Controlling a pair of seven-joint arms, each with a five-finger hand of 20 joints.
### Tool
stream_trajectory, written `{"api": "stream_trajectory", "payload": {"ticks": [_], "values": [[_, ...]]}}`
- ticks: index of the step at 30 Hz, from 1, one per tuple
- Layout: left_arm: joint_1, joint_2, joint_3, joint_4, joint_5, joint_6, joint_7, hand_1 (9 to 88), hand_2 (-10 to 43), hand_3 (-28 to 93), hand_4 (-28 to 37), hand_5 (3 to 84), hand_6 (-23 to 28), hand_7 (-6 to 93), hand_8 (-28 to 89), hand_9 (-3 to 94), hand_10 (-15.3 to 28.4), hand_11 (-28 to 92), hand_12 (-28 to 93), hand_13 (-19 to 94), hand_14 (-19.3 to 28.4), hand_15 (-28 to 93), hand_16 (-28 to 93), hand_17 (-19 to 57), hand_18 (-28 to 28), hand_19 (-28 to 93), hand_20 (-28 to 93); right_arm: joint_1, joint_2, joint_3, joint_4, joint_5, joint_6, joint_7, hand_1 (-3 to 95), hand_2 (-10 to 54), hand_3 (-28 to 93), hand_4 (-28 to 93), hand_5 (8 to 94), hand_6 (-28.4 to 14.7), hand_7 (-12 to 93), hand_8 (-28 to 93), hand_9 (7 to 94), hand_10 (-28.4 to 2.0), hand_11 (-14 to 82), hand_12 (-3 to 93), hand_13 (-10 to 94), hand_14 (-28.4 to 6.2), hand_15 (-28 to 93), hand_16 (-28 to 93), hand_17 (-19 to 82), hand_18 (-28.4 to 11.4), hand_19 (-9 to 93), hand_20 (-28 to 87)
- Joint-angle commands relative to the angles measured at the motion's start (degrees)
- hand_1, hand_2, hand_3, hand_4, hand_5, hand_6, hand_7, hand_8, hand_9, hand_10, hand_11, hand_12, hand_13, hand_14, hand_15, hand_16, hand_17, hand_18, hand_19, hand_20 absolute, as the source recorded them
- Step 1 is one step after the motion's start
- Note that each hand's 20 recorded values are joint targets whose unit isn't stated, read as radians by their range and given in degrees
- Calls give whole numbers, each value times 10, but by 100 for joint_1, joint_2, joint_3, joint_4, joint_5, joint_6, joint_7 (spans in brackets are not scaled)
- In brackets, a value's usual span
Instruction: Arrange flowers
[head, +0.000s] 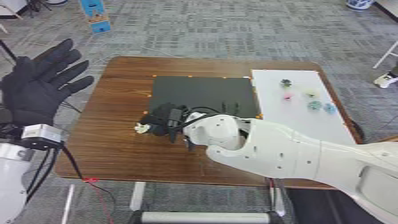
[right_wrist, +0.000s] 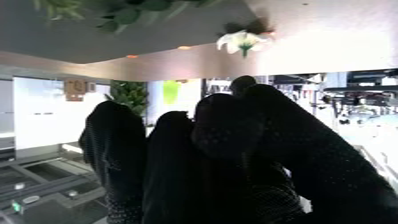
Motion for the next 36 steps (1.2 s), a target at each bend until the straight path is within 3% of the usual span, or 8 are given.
{"api": "stream_trajectory", "payload": {"ticks": [1,11,23,29,36], "values": [[-157,26,120,36,-25,-26,-25,214,-66,630,-283,284,30,140,-76,238,111,123,162,196,146,123,44,-93,256,417,12,6,-351,37,72,-8,24,117,230,242,932,-24,371,25,182,-153,863,-89,673,314,871,-49,900,389,557,-232,932,734],[-225,63,175,72,-39,-45,-31,212,-65,631,-283,284,30,140,-76,239,111,124,162,196,146,124,43,-92,257,418,12,-78,-509,63,34,-12,-95,209,226,251,932,-33,375,28,183,-153,862,-91,673,317,870,-49,899,394,556,-232,932,736],[-349,107,286,132,-46,-59,-42,210,-64,633,-283,284,30,141,-76,240,112,125,162,197,144,123,43,-92,257,418,11,-28,-683,-24,438,76,-357,524,224,252,932,-39,375,26,182,-155,863,-91,672,315,869,-47,899,392,558,-231,932,735],[-349,105,283,132,-51,-50,-49,212,-63,631,-283,284,30,141,-76,240,112,125,162,196,145,124,44,-92,258,419,11,-98,-692,84,440,-23,-634,567,222,252,932,-45,376,24,179,-152,862,-89,671,314,870,-44,897,392,559,-232,932,734],[-268,86,221,97,-54,-34,-33,214,-62,628,-283,284,30,141,-77,240,112,124,161,196,145,124,44,-92,258,419,10,85,-596,-120,341,15,-448,557,218,251,932,-50,410,30,182,-151,866,-88,671,312,872,-45,897,392,561,-231,932,735]]}}
